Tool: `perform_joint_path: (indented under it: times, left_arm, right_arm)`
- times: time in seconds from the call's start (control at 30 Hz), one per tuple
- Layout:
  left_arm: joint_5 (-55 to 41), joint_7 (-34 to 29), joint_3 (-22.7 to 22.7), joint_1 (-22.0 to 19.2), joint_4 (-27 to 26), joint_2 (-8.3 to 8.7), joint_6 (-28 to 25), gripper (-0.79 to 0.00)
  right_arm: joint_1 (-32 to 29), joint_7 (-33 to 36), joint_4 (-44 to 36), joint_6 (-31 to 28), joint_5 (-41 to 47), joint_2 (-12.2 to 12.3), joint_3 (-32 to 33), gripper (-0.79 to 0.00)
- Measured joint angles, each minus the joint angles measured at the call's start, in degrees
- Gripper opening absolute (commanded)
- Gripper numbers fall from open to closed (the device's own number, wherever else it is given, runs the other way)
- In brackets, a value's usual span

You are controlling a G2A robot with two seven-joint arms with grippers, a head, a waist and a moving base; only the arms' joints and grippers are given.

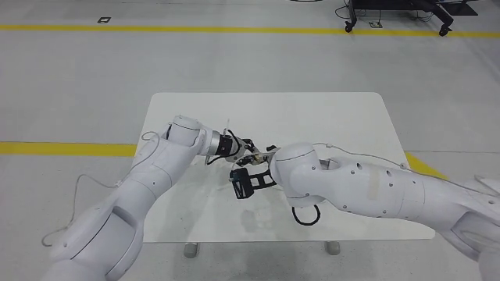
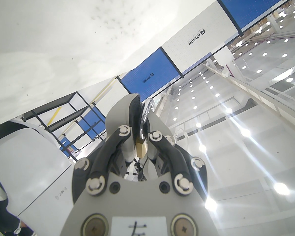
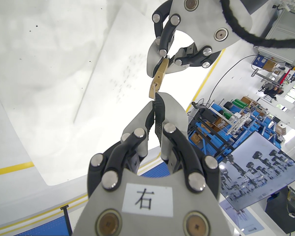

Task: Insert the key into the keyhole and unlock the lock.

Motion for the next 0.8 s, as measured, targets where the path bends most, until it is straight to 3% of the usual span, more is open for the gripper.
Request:
perform_joint_path:
  times: [0.8]
  left_arm:
    - [1.19, 2.77, -2.84, 1.95, -3.93, 1.16, 2.65, -0.785]
  right_arm:
    - [-0.12, 2.59, -0.03, 2.58, -0.66, -1.22, 0.00, -0.785]
